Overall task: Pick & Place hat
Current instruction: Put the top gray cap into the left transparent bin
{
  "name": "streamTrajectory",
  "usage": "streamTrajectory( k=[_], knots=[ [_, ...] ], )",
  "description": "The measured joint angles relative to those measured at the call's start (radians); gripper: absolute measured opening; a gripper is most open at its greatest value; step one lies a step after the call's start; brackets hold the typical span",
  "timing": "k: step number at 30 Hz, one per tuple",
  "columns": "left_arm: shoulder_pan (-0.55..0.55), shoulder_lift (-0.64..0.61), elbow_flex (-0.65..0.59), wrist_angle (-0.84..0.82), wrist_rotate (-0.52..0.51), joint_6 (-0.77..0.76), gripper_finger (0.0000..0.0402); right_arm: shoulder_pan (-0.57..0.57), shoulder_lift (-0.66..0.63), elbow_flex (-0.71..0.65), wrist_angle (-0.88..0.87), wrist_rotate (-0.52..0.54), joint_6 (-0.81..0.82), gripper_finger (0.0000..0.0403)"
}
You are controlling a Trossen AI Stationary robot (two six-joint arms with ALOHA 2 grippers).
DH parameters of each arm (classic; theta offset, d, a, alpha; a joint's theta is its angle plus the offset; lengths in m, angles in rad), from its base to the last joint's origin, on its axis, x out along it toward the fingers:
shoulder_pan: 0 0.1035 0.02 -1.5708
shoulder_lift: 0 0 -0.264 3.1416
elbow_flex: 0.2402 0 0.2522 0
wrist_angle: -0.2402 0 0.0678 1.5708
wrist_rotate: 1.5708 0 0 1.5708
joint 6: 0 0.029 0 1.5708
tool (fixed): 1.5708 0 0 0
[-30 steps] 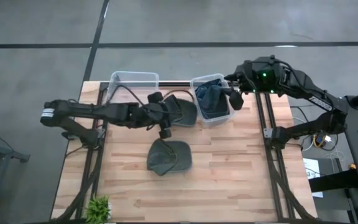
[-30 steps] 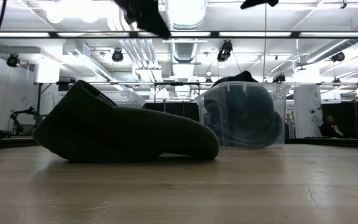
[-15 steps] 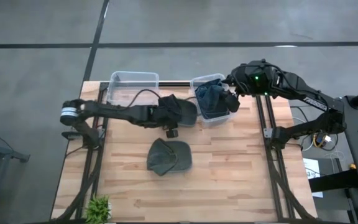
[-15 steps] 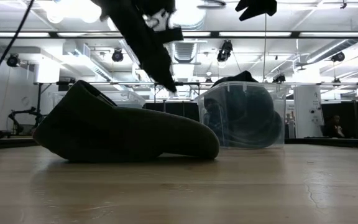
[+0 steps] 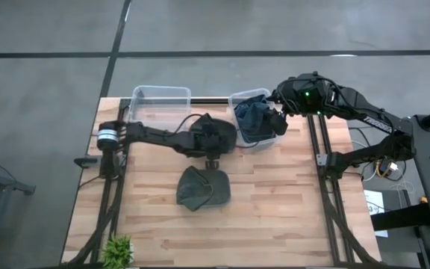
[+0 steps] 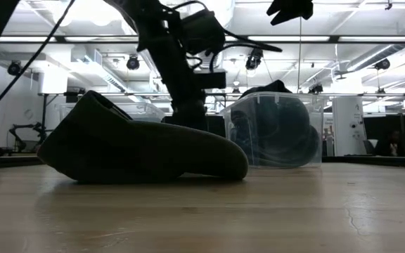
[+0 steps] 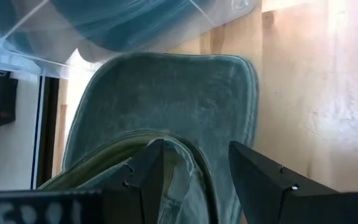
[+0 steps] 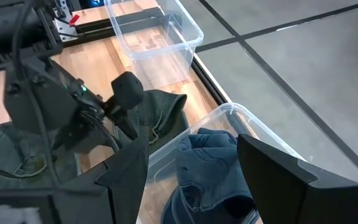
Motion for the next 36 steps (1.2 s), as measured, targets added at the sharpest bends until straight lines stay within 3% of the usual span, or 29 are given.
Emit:
streamTrajectory(
  k=[13, 18, 22, 36],
  knots=[
    [-0.021, -0.013, 0.107, -0.156, -0.033, -0.014, 0.0171, 0.015, 0.000, 0.000, 0.001, -0.002, 0.003, 0.0235],
    [-0.025, -0.028, 0.143, -0.162, 0.070, -0.033, 0.0171, 0.017, 0.000, 0.000, 0.008, 0.000, 0.003, 0.0233],
    [-0.025, -0.027, 0.109, -0.166, 0.109, -0.050, 0.0171, 0.028, 0.000, -0.001, 0.008, -0.003, 0.005, 0.0233],
    [-0.019, -0.003, -0.001, -0.115, 0.077, -0.034, 0.0171, 0.040, 0.000, -0.003, 0.023, -0.007, 0.005, 0.0233]
  ],
)
